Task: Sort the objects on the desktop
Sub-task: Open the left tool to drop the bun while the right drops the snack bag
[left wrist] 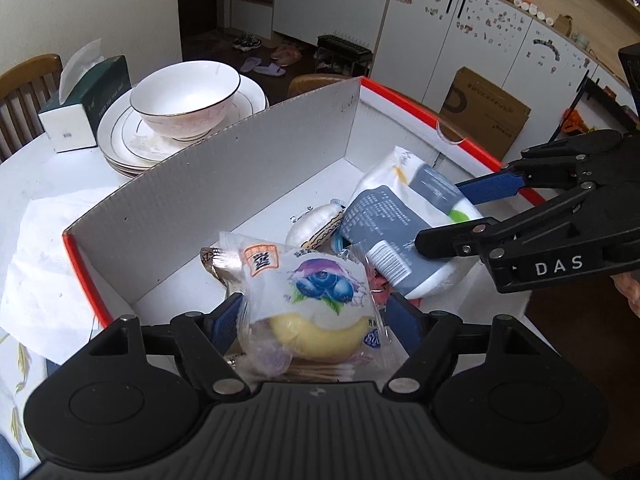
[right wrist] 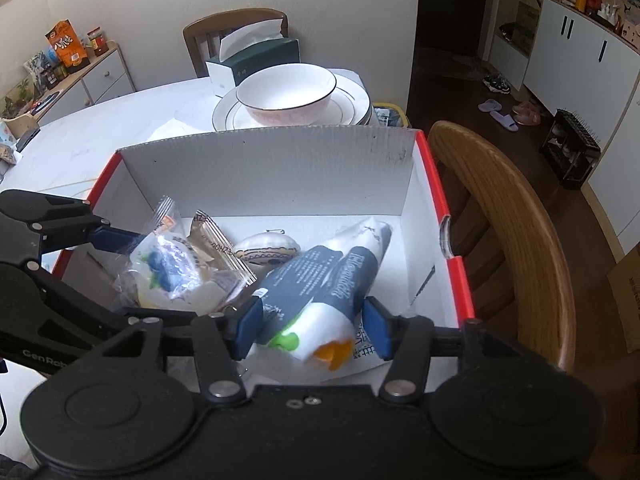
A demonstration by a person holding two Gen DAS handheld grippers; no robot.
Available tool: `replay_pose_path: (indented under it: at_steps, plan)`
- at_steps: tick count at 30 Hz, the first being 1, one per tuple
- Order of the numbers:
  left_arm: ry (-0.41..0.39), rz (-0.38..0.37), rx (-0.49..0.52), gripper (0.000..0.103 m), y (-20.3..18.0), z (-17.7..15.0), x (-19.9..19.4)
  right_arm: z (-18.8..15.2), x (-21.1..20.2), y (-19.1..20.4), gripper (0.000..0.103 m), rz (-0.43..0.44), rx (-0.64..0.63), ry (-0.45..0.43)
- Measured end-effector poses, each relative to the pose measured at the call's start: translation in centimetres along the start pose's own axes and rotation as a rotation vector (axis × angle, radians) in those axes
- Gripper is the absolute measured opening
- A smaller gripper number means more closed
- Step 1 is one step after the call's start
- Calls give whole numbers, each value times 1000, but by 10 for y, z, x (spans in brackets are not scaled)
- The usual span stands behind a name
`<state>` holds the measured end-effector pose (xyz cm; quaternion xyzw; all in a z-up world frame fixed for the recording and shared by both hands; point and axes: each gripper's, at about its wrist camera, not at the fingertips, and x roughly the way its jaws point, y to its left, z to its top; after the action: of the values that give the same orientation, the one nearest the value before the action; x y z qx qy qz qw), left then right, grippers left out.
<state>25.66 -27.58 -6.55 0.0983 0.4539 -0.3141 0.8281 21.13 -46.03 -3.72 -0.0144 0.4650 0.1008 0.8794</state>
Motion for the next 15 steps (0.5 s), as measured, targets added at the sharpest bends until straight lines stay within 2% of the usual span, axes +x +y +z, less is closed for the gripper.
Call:
replay_pose_path:
  at_steps: [2, 15]
  plan:
    - [-11, -8, -10, 76, 2, -3, -5, -1, -5, 1, 64, -11, -2, -13]
    - [-123, -22, -16, 76, 2, -19, -54, -8, -40, 18, 66, -34, 15, -81]
